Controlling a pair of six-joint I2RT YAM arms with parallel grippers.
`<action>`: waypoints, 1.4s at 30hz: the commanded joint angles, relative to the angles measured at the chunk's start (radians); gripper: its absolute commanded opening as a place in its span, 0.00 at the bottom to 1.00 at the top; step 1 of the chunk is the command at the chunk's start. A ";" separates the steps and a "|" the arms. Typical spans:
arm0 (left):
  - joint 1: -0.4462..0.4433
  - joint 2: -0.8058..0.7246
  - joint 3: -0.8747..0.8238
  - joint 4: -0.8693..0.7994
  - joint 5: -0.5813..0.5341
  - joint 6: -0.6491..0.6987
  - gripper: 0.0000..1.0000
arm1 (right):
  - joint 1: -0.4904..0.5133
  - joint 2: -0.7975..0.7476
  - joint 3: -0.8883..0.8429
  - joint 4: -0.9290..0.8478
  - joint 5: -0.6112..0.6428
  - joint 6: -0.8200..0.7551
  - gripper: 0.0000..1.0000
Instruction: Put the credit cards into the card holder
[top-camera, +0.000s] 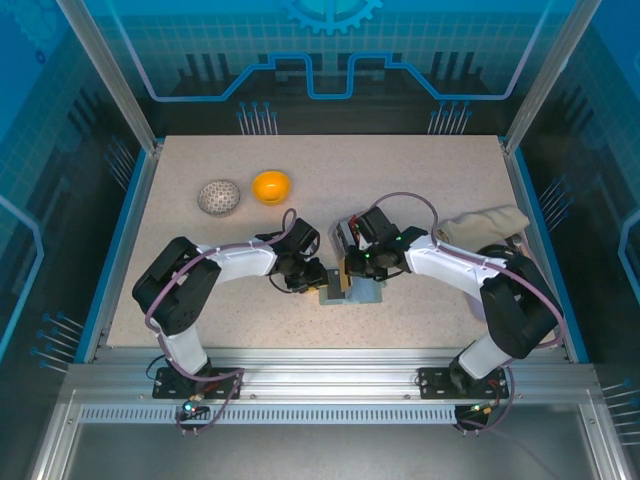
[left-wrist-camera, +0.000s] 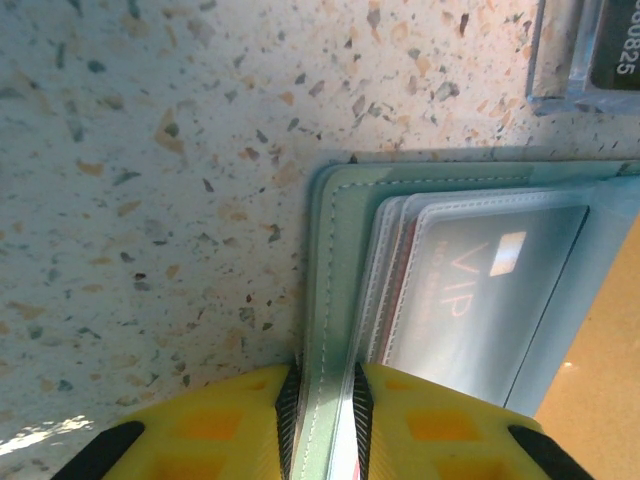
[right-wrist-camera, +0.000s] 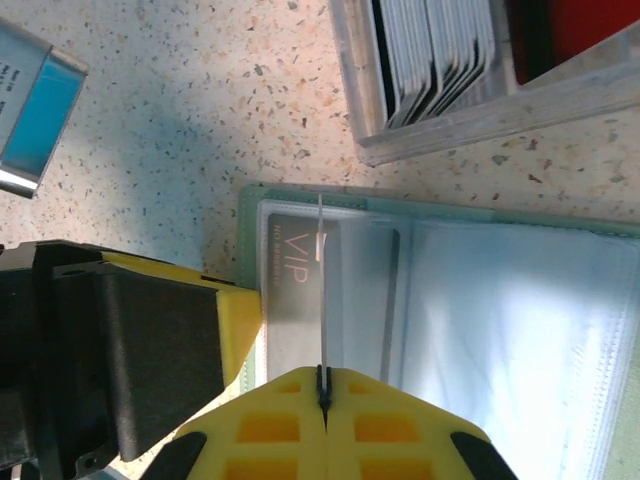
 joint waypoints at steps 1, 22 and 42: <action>-0.021 0.028 -0.007 0.035 0.017 -0.003 0.26 | 0.004 0.021 0.011 0.023 -0.048 0.015 0.02; -0.019 -0.236 -0.141 -0.016 -0.269 -0.120 0.44 | 0.017 0.039 0.043 0.121 -0.208 0.029 0.03; -0.013 -0.082 -0.047 0.061 -0.065 -0.027 0.54 | -0.125 -0.066 -0.224 0.263 -0.222 0.003 0.03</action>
